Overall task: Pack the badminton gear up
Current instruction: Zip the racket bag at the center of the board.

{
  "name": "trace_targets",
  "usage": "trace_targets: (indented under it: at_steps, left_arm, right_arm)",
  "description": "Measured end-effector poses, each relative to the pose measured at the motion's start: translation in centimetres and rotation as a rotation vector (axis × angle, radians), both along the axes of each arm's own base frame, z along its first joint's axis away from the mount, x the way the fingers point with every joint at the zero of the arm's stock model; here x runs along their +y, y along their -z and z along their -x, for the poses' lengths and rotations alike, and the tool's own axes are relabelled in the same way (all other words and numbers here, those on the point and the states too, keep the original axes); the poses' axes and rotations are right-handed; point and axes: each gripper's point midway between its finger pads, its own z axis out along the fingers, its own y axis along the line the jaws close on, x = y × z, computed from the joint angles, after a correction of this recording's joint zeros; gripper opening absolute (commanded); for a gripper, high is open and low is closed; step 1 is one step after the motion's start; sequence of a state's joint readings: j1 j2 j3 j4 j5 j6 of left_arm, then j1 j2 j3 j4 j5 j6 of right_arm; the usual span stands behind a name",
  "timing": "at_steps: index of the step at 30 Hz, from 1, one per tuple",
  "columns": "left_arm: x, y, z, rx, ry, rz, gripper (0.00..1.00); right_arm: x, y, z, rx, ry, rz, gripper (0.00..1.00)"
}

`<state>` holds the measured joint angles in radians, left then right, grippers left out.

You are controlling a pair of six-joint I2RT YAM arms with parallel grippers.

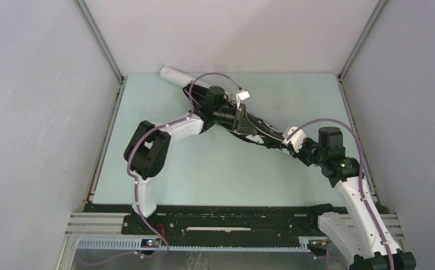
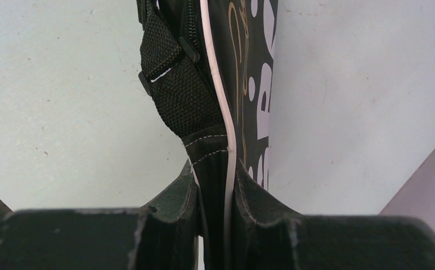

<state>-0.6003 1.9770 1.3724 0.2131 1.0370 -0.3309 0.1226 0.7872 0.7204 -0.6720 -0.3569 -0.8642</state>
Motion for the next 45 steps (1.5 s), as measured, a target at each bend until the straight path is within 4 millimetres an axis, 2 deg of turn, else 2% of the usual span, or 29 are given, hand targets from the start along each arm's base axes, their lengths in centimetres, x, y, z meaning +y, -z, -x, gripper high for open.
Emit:
trace_targets:
  at_steps: [10, 17, 22, 26, 35, 38, 45]
  left_arm:
    - [5.8, 2.3, -4.3, 0.034, -0.098, -0.078, 0.08]
    - [7.9, 2.5, -5.8, 0.005, -0.083, -0.111, 0.03]
    - [12.6, 3.4, -9.2, 0.029, -0.175, -0.135, 0.02]
    - [15.6, 4.0, -10.4, 0.088, -0.233, -0.153, 0.03]
    - [18.0, 2.5, -12.1, 0.098, -0.259, -0.226, 0.04]
    - [20.3, 2.1, -12.7, 0.112, -0.292, -0.248, 0.04]
    - [27.3, 2.1, -14.1, 0.169, -0.395, -0.282, 0.05]
  right_arm:
    - [-1.6, -0.1, 0.4, -0.008, 0.029, 0.012, 0.0]
    - [-1.9, -0.1, 0.4, -0.014, 0.013, 0.004, 0.0]
    - [-2.3, -0.2, 0.5, -0.02, 0.015, 0.008, 0.0]
    - [-2.4, -0.1, 0.6, -0.019, 0.007, 0.014, 0.0]
    - [-3.3, -0.1, 0.4, -0.031, 0.017, 0.018, 0.0]
    - [-3.5, -0.1, 0.3, -0.034, 0.012, 0.017, 0.0]
    - [-3.9, -0.2, 0.0, -0.047, -0.006, 0.001, 0.0]
